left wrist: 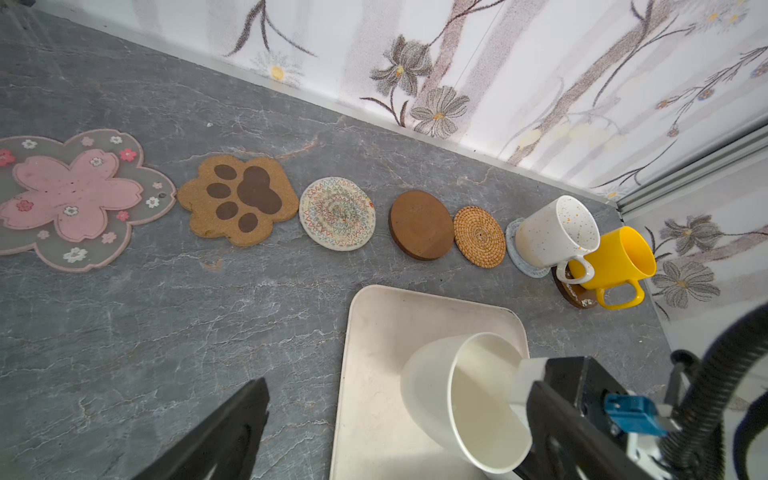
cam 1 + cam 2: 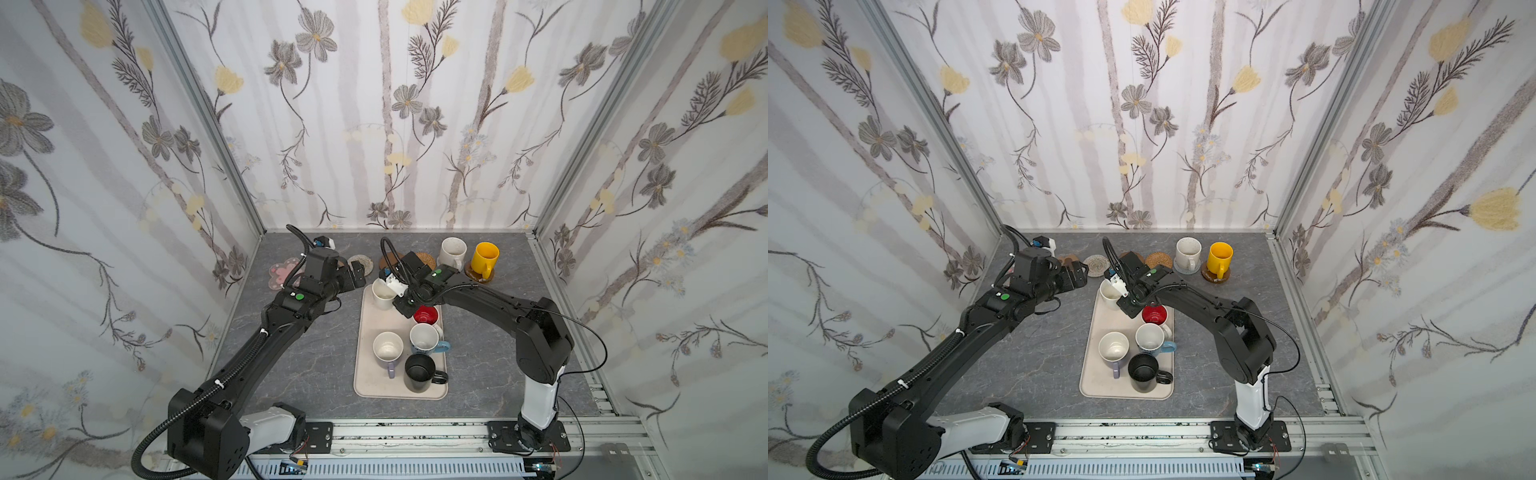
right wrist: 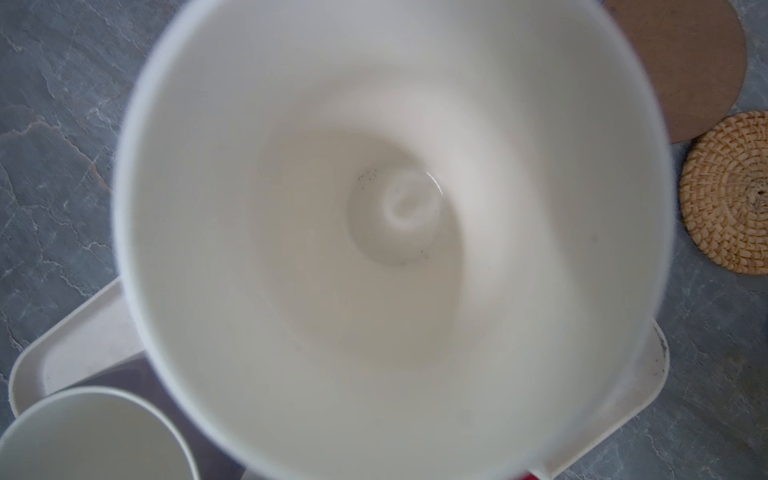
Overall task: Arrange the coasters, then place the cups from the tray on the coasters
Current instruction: 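Lift the plain white mug with the right gripper toward the rattan coaster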
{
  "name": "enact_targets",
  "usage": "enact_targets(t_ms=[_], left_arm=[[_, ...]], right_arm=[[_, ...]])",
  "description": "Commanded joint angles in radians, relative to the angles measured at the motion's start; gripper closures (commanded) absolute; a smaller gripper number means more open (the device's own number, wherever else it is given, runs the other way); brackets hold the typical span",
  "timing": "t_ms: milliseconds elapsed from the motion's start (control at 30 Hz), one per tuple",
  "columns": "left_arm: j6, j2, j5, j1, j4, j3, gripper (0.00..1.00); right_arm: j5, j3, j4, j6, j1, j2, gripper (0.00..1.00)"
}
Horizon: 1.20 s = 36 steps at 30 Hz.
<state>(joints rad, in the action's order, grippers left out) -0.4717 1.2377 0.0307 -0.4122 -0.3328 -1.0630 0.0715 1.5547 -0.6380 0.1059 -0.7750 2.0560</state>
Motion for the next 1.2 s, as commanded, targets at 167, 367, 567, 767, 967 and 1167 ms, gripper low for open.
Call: enact_targets(t_ms=[167,367,567,767,967,1167], left_arm=[[-0.004,0.081,0.025,-0.007,0.014,-0.064,0.0],[0.013,0.195,0.011,-0.007,0.016,-0.149,0.0],[0.024,0.339,-0.009,-0.005,0.017,-0.278,0.0],[0.032,0.477,-0.021,-0.007,0.017,-0.402,0.0],[0.039,0.597,-0.029,-0.01,0.015,-0.517,0.0],[0.038,0.71,-0.04,-0.011,0.015,-0.614,0.0]], right_arm=[[-0.036,0.036,0.097,-0.124,0.061,-0.024,1.0],[-0.035,0.069,0.103,-0.175,0.13,-0.014,1.0],[-0.055,0.122,0.106,-0.212,0.188,0.027,1.0],[-0.058,0.188,0.099,-0.236,0.253,0.089,1.0],[-0.052,0.273,0.076,-0.242,0.3,0.161,1.0],[-0.043,0.346,0.047,-0.232,0.337,0.228,1.0]])
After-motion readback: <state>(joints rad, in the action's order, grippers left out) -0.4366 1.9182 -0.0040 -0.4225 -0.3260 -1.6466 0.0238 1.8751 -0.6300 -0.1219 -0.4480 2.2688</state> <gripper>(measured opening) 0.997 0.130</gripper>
